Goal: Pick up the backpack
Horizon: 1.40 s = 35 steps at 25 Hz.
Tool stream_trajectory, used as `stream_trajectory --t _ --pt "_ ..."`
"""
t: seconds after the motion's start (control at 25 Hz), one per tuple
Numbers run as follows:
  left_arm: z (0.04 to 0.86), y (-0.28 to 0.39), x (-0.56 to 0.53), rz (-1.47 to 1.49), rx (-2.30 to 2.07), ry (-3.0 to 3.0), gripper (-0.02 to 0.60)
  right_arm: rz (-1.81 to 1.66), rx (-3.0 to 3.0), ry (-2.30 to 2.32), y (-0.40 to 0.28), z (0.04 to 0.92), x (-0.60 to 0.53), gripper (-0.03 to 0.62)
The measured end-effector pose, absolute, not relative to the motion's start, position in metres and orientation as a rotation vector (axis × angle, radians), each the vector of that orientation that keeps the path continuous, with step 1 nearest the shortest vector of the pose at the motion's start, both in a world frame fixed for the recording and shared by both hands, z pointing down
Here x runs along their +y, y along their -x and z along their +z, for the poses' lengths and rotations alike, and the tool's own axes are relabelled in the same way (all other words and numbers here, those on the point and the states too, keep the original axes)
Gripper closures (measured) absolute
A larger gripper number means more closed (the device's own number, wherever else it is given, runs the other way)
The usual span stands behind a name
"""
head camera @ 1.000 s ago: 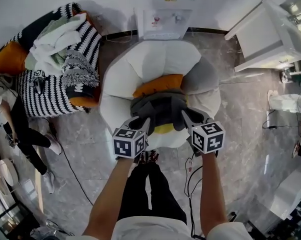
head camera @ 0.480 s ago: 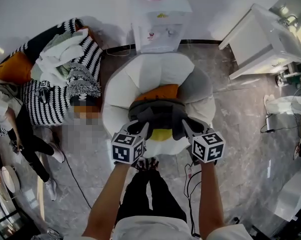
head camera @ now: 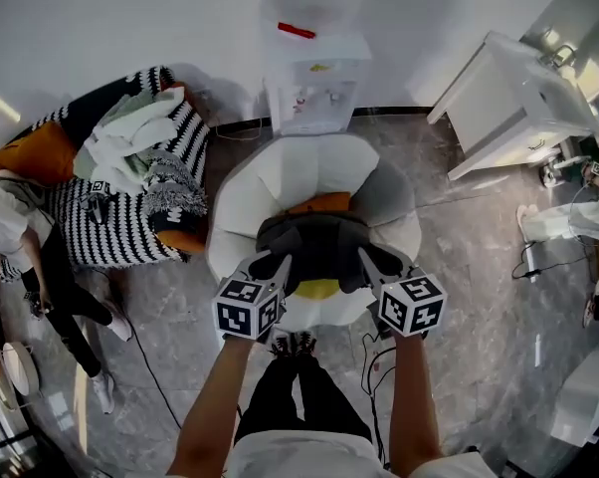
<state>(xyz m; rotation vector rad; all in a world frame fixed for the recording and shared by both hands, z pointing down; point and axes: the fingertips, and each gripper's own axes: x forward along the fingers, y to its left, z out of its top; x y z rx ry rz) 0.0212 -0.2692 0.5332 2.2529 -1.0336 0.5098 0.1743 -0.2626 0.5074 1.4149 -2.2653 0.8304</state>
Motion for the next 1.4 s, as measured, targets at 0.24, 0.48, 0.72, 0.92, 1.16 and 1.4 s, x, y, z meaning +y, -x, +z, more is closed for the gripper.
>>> stream_trajectory --t 0.24,0.48,0.72,0.92,1.16,1.4 --pt "0.506 -0.019 -0.268 0.49 -1.03 -2.296 0.523 0.804 -2.287 -1.428 -0.17 0.481 -0.256 0.553" --pt "0.482 -0.012 -0.265 0.491 -1.032 -2.35 0.523 0.741 -2.269 -1.449 -0.163 0.458 -0.246 0.553" --pt "0.454 -0.006 -0.265 0.497 -1.031 -2.412 0.524 0.678 -2.255 -1.488 -0.153 0.43 -0.237 0.553" --pt "0.429 -0.006 -0.26 0.491 -1.042 -2.466 0.523 0.622 -2.271 -1.556 -0.149 0.402 -0.229 0.553" --pt "0.409 -0.004 -0.248 0.498 -1.048 -2.516 0.525 0.57 -2.296 -1.593 -0.147 0.38 -0.215 0.553" --pt "0.395 -0.003 -0.226 0.483 -1.109 -2.534 0.525 0.537 -2.347 -1.569 -0.148 0.369 -0.2 0.553"
